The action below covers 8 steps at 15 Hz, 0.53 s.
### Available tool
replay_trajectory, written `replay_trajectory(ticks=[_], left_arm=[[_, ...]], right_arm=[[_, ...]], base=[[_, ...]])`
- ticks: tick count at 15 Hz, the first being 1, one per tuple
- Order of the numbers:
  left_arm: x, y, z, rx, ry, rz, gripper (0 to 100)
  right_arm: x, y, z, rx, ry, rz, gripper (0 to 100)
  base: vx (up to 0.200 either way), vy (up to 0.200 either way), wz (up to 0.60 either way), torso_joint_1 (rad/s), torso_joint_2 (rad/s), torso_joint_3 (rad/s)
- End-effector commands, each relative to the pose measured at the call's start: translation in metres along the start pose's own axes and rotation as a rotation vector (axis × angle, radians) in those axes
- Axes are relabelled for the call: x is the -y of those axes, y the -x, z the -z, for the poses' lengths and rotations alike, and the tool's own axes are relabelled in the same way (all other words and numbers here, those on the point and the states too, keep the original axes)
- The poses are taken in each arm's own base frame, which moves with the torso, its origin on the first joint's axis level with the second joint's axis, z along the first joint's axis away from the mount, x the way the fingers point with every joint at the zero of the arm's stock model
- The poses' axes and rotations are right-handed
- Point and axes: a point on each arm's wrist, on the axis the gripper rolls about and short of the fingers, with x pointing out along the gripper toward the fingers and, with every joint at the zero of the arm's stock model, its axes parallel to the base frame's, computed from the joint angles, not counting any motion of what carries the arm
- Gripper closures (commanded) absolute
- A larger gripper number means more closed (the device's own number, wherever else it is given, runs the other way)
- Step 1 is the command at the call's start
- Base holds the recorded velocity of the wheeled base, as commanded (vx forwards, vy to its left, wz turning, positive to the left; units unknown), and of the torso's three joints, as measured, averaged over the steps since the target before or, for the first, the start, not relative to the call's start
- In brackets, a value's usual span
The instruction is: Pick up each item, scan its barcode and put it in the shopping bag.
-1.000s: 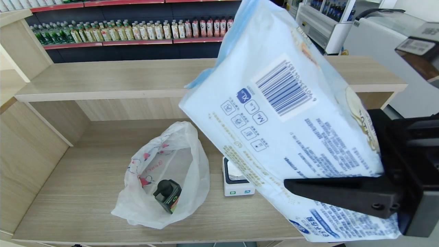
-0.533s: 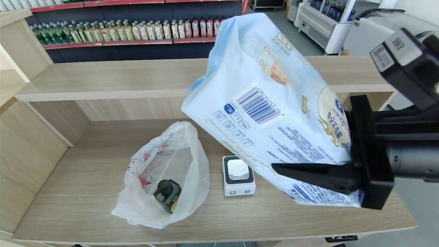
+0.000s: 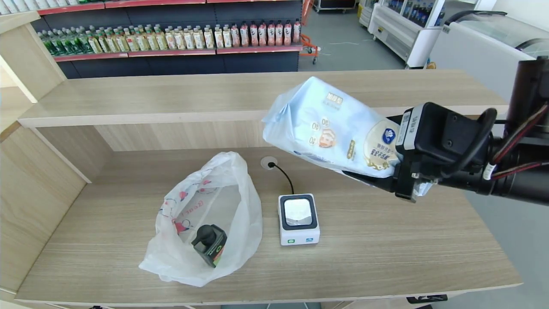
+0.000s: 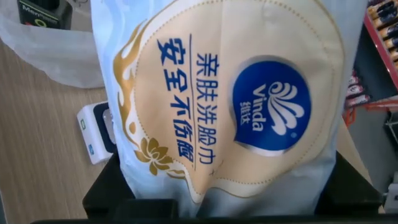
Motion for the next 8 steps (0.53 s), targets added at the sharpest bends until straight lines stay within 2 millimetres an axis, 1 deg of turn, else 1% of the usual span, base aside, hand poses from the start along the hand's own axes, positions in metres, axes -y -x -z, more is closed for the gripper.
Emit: replay_trajectory(ticks=[1,3,6,8], left_arm=[[0.000,0.000,0.000,0.000,0.000,0.000,0],[0.000,0.000,0.000,0.000,0.000,0.000,0],[0.000,0.000,0.000,0.000,0.000,0.000,0],[0.000,0.000,0.000,0.000,0.000,0.000,0]], right_arm=[[-0.006,0.007,0.003,-0.010,-0.004,-0.012,100],[-0.004,0.014,0.002,-0.010,-0.001,0.003,100],[-0.003,0.020,0.010,-0.042,-0.009,0.016,100],[-0.002,0.021,0.016,-0.054,-0.017,0.017,100]], base=[[0.000,0.000,0.00,0.000,0.00,0.000],[0.000,0.000,0.00,0.000,0.00,0.000],[0.000,0.000,0.00,0.000,0.00,0.000],[0.000,0.000,0.60,0.007,0.00,-0.002]])
